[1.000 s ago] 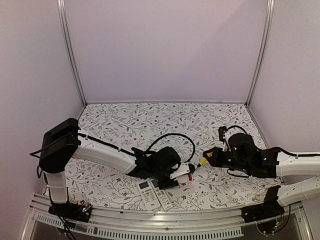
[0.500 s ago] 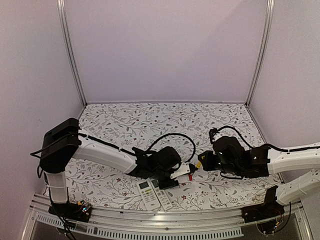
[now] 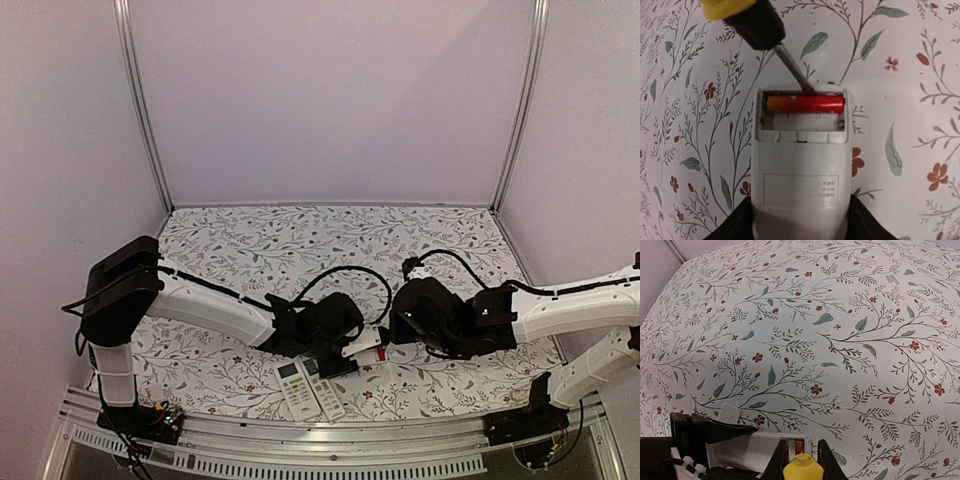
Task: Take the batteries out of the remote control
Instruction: Remove the battery from the remote control.
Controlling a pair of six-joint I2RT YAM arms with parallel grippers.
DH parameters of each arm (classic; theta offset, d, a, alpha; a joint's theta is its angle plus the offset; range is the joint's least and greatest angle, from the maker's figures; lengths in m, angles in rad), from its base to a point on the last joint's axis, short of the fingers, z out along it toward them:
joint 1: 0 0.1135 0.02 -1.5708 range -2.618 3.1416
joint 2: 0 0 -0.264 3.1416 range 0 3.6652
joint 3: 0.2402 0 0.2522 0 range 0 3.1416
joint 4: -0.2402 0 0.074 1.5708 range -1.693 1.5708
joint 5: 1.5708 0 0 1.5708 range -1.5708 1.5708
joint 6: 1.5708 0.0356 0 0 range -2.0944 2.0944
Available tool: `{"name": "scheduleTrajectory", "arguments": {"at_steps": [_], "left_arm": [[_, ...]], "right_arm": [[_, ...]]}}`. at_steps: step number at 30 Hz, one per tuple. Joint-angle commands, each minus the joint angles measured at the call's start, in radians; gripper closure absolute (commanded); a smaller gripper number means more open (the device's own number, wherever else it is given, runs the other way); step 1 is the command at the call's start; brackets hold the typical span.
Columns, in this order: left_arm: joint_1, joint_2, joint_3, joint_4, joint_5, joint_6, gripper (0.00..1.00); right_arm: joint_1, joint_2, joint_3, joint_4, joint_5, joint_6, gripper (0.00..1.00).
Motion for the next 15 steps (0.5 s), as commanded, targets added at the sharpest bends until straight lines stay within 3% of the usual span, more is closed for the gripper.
{"name": "scheduleTrajectory", "arguments": {"at_steps": [1, 7, 15], "left_arm": [[-0.005, 0.021, 0.014, -0.026, 0.006, 0.000, 0.65], [-0.005, 0.024, 0.014, -0.025, 0.012, 0.000, 0.65], [-0.006, 0.027, 0.018, -0.028, 0.016, -0.001, 0.65]], "right_arm": [[0.040, 0.037, 0.020, -0.079, 0.105, 0.045, 1.00], [0.059, 0.060, -0.059, 0.011, 0.098, 0.131, 1.00], [-0.001, -0.072, -0.322, 0.380, -0.071, 0.200, 1.00]]}}
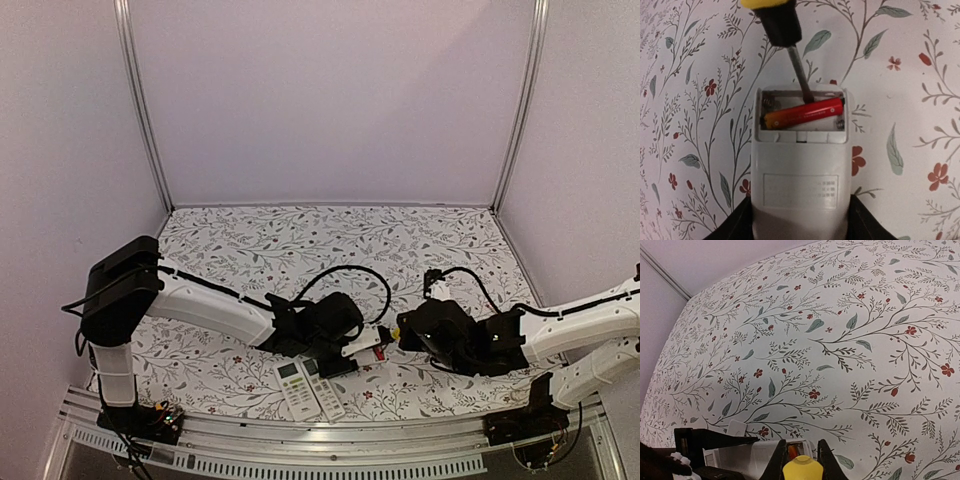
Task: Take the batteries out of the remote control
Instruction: Remove the battery from the remote control.
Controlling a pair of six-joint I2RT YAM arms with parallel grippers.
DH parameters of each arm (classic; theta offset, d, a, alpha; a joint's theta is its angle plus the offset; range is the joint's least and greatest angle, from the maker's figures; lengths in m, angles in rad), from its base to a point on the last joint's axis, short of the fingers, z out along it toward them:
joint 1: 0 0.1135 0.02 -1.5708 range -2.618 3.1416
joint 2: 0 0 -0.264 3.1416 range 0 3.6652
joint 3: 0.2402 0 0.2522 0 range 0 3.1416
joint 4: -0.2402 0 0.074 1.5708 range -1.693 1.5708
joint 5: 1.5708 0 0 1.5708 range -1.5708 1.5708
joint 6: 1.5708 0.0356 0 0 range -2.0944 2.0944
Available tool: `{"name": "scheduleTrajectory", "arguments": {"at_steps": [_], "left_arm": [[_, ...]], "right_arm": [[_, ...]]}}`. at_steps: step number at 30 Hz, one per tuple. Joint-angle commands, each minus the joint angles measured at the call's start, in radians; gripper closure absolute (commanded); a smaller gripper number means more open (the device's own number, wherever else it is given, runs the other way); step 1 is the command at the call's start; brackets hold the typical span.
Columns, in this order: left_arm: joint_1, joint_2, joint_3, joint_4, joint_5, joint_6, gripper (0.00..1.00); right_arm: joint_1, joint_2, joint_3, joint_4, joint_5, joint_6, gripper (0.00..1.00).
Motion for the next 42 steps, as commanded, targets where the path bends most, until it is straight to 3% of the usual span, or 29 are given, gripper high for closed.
{"name": "scheduleTrajectory", "arguments": {"at_steps": [1, 8, 20, 35, 42], "left_arm": [[-0.006, 0.027, 0.015, -0.023, 0.013, 0.014, 0.65], [-0.006, 0.025, 0.017, -0.024, 0.008, 0.014, 0.65], [-0.006, 0.033, 0.025, -0.033, -0.003, 0.012, 0.65], [-0.006, 0.032, 0.028, -0.038, -0.009, 0.013, 0.65], [-0.005, 0.031, 0.028, -0.039, -0.016, 0.014, 0.65]], "right_arm": [[-0.060, -0.049, -0.178, 0.213, -0.195, 0.049, 1.00], [-0.234, -0.148, -0.387, 0.505, -0.475, 0.029, 1.00], [-0.346, -0.252, -0.548, 0.755, -0.646, 0.114, 1.00], [-0.354, -0.228, -0.520, 0.774, -0.622, 0.081, 1.00], [-0.354, -0.275, -0.491, 0.703, -0.573, 0.041, 1.00]]}}
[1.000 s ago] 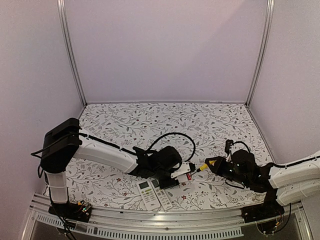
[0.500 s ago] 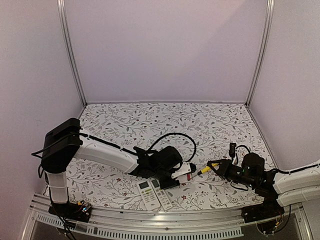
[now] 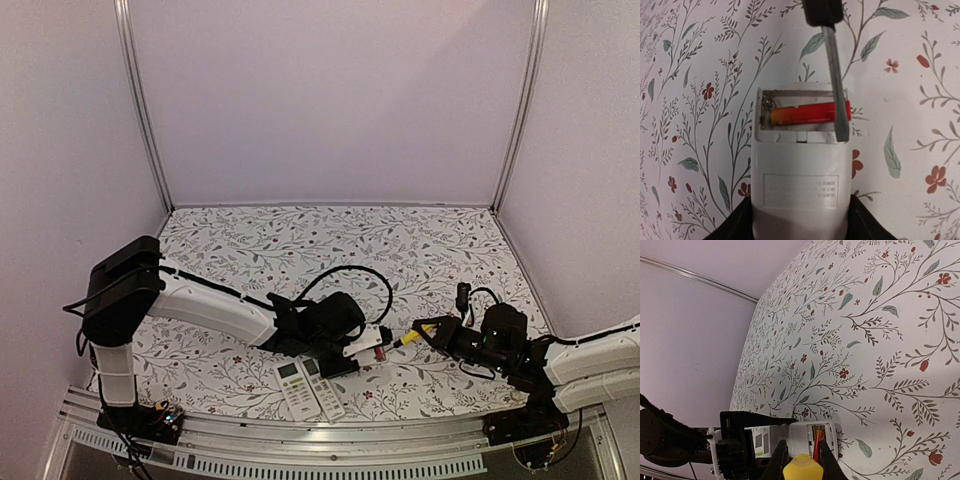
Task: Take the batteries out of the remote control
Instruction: Remove the battery from the remote control.
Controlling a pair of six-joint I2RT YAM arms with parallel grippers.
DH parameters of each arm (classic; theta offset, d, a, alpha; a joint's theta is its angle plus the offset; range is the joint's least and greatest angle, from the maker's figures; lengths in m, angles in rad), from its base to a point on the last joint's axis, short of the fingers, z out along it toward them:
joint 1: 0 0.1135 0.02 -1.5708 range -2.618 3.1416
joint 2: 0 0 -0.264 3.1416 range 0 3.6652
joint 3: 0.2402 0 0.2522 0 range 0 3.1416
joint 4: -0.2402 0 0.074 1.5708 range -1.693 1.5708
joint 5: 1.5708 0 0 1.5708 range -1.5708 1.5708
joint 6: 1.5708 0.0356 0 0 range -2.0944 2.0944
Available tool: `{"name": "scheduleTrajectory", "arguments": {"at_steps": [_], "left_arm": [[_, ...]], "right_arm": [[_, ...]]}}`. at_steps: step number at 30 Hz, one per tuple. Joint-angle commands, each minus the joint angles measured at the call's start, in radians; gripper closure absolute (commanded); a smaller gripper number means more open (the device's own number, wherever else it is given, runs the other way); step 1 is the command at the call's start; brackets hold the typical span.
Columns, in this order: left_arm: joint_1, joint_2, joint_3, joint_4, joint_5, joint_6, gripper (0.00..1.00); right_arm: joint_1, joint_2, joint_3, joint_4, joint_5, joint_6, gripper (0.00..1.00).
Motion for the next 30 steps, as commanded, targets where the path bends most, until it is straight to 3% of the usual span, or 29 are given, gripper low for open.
{"name": "scheduleTrajectory", "arguments": {"at_steps": [1, 7, 13, 24, 30], "left_arm": [[-0.005, 0.024, 0.014, -0.025, -0.015, 0.013, 0.65], [-0.005, 0.025, 0.018, -0.028, -0.018, 0.012, 0.65], [-0.005, 0.027, 0.019, -0.028, -0.015, 0.011, 0.65], [-0.004, 0.032, 0.024, -0.032, -0.014, 0.012, 0.65], [-0.007, 0.036, 0.030, -0.039, -0.017, 0.014, 0.65]], "right_arm": [[-0.003, -0.053, 0.044, -0.055, 0.048, -0.045, 1.00], [-0.003, -0.117, 0.079, -0.188, 0.123, -0.079, 1.00], [-0.003, -0.062, 0.146, -0.267, 0.141, -0.141, 1.00], [-0.002, 0.095, 0.180, -0.242, 0.091, -0.151, 1.00], [-0.004, 0.122, 0.144, -0.130, 0.036, -0.102, 1.00]]}}
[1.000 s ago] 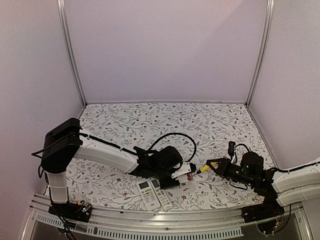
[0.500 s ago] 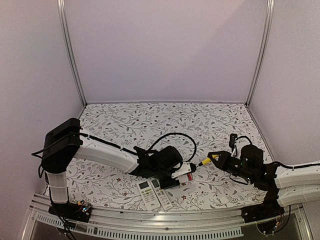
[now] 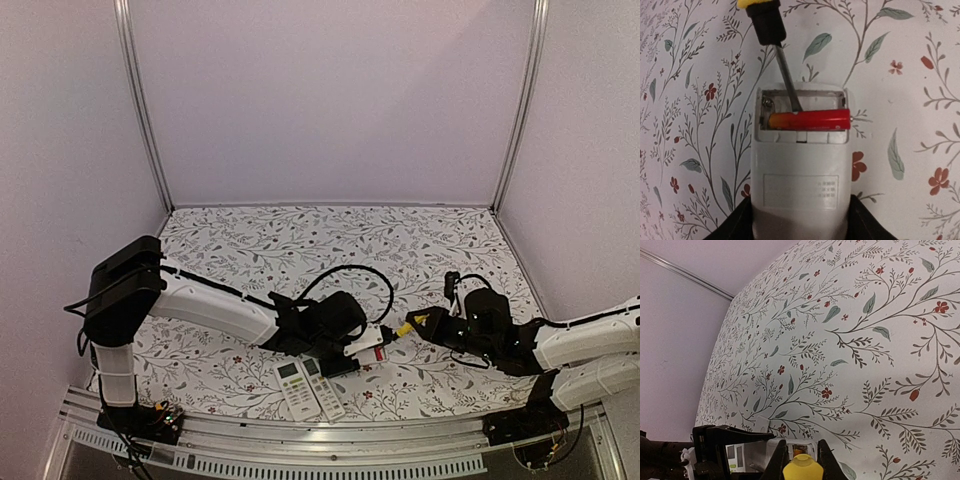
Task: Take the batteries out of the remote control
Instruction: Remove the battery from the remote control.
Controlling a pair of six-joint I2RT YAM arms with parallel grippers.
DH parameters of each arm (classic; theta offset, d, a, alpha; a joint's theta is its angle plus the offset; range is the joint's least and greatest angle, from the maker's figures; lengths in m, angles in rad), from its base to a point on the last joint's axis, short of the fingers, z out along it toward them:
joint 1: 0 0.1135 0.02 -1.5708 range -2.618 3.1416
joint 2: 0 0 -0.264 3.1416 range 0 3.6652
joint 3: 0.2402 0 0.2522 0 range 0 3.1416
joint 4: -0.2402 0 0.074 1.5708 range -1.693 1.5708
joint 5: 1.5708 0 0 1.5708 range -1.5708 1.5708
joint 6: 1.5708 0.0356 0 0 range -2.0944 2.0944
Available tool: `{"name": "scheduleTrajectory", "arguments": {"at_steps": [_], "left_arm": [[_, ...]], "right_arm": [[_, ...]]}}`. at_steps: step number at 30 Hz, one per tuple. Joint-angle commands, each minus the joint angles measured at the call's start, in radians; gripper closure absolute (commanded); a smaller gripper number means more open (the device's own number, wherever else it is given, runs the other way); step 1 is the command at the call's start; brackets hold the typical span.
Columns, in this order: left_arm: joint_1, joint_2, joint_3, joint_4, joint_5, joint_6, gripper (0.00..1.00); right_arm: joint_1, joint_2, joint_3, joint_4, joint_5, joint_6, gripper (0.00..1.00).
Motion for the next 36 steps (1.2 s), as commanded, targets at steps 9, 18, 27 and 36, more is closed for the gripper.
{"name": "scheduleTrajectory", "arguments": {"at_steps": [9, 18, 27, 36], "left_arm": [[-0.008, 0.050, 0.033, -0.037, -0.021, 0.019, 0.65], [-0.008, 0.045, 0.034, -0.042, -0.041, 0.022, 0.66], [-0.007, 0.050, 0.035, -0.044, -0.057, 0.021, 0.65], [0.014, 0.040, 0.145, -0.099, 0.051, -0.086, 0.66]], "right_arm": [[-0.004, -0.028, -0.040, 0.199, -0.133, 0.096, 1.00], [-0.003, -0.126, -0.051, 0.104, -0.098, 0.087, 1.00], [-0.003, -0.218, -0.054, -0.008, -0.049, 0.073, 1.00], [-0.004, -0.309, -0.014, -0.188, 0.080, 0.049, 1.00]]}}
